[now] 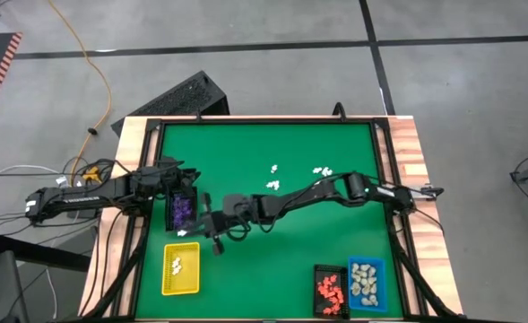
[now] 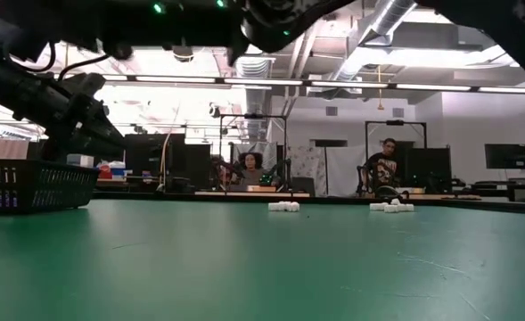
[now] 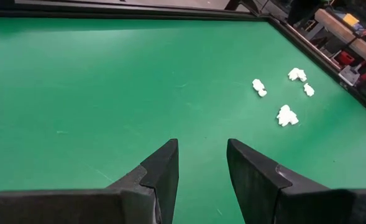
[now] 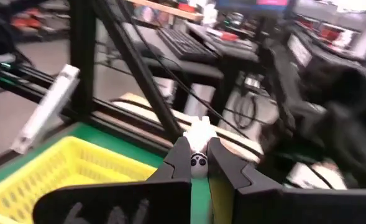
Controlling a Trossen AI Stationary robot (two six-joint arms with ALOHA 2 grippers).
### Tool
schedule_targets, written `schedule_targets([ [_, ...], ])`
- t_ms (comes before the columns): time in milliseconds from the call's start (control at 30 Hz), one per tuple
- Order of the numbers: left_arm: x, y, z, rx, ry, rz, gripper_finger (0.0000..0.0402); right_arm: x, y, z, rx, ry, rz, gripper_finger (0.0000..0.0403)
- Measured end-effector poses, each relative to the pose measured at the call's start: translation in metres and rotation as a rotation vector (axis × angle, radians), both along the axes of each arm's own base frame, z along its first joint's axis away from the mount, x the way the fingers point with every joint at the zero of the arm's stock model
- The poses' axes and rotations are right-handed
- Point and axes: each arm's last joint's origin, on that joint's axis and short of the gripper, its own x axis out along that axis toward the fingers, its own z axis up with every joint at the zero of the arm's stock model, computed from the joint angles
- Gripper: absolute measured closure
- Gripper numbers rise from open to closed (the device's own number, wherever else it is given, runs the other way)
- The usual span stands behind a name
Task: Sort Halloween decoration
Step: Put the white skeleton toy into the yellow basket
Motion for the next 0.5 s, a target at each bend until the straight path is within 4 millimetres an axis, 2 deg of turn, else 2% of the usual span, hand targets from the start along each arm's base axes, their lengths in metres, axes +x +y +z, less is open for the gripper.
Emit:
schedule_targets([
  [100, 0.0, 0.0, 0.0, 0.003, 0.003, -0.002, 0.0276, 0.01, 0.008, 0.001, 0.009, -0.004, 0.056, 0.0363],
  [300, 0.0, 0.0, 0.0, 0.013, 0.009, -0.005, 0.0276, 0.032, 0.017, -0.03, 0.091, 0.055, 0.194, 0.0363],
  [500, 0.0, 0.0, 0.0, 0.021, 0.014, -0.002, 0.0276, 0.042, 0.02, -0.041, 0.222, 0.118, 0.294, 0.036],
])
